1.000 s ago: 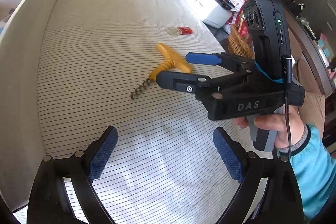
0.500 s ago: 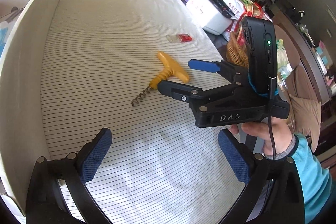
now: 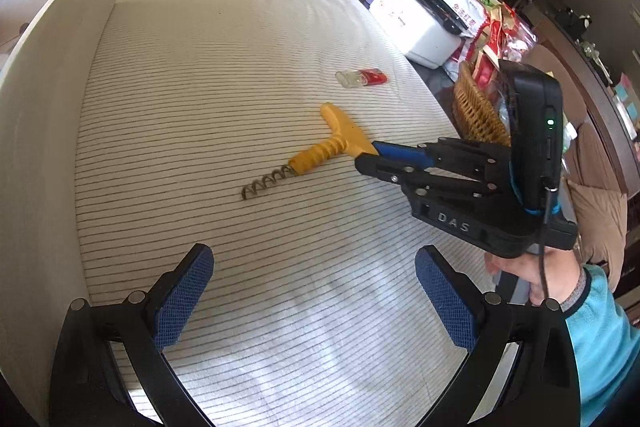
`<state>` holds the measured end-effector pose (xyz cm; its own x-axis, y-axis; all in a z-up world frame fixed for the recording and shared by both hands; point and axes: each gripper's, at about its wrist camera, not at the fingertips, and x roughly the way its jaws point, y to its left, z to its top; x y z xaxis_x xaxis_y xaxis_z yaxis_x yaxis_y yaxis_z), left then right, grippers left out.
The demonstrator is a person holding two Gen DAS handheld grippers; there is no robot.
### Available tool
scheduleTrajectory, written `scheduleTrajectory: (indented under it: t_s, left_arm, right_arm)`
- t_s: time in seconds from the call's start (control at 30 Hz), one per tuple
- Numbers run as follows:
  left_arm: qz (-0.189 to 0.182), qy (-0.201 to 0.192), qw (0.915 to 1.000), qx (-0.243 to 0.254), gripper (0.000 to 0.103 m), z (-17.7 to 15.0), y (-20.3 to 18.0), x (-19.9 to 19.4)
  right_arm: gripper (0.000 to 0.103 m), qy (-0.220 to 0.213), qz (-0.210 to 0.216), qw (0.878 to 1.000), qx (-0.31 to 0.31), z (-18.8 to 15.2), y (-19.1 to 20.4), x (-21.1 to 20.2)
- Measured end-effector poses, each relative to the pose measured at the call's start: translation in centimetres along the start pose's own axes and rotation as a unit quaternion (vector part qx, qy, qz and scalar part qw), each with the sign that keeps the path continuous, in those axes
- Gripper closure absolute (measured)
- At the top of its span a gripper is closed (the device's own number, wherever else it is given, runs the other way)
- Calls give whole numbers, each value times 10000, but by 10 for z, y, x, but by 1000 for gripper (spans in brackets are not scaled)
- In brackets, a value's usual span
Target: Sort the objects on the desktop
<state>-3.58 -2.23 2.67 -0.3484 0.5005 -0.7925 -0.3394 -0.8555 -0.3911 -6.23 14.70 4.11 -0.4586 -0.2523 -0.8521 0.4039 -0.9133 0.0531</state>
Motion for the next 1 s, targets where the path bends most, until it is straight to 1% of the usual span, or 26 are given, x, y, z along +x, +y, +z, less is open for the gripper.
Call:
scheduleTrajectory:
  t_s: [0.07,0.13,0.17,0.2,0.23,0.3,0.37,0.4,0.47,0.5,0.6,0.63,0.67,0.7,0.73,0.77,0.8,0.87,0.97,1.0]
  left_arm:
    - [84,-31,9999,101,0,1,0,5]
    - [-19,-44,10000,70,0,1,2,8]
    - [-137,-67,9999,-18,0,1,4,8]
    - [-345,-105,9992,-149,0,0,8,8]
    - [-582,-128,9978,-302,0,-1,13,7]
    - [-934,-125,9937,-610,0,-4,22,8]
    - [-1204,-150,9901,-705,0,-8,22,7]
    - [-1215,-187,9900,-690,1,-9,20,6]
    - [-1099,-308,9917,-590,11,-9,16,4]
    - [-1085,-356,9918,-579,14,-8,15,3]
    - [-1137,-488,9902,-652,21,-3,17,2]
    - [-1233,-526,9884,-715,28,-1,18,3]
    - [-1283,-548,9870,-795,41,0,19,4]
    - [-1326,-565,9855,-897,51,1,22,6]
    - [-1399,-586,9830,-1031,72,2,24,7]
    - [-1528,-591,9797,-1156,76,3,27,10]
    - [-1604,-559,9776,-1242,76,4,28,12]
    - [-1695,-497,9751,-1339,85,3,29,16]
    - [-1683,-409,9751,-1385,86,2,28,19]
    - [-1643,-410,9755,-1406,89,2,28,20]
  right_arm:
    - [86,42,38,10000,-2,-3,2,1]
    - [86,85,46,10000,1,-6,6,-1]
    - [86,83,152,9998,54,-7,8,-3]
    - [86,75,265,9995,133,-8,9,-6]
    - [86,86,391,9989,253,-10,9,-9]
    - [86,114,685,9958,594,-15,5,-13]
    - [86,137,1100,9880,1075,-23,-6,-15]
    - [86,155,1290,9826,1329,-27,-12,-15]
    - [86,144,1659,9709,1722,-34,-25,-14]
    - [86,137,1789,9664,1844,-36,-30,-13]
    - [86,108,1982,9593,2010,-42,-37,-12]
    - [86,82,2128,9538,2121,-44,-39,-11]
    - [86,49,2268,9479,2238,-44,-42,-10]
    - [86,29,2370,9436,2312,-44,-42,-9]
    - [86,22,2429,9413,2343,-44,-41,-7]
    - [86,29,2484,9399,2342,-43,-39,-5]
    - [86,45,2552,9382,2337,-41,-36,-2]
    - [86,63,2600,9370,2333,-38,-31,3]
    - [86,87,2686,9331,2390,-37,-25,10]
    - [86,106,2664,9341,2375,-37,-24,12]
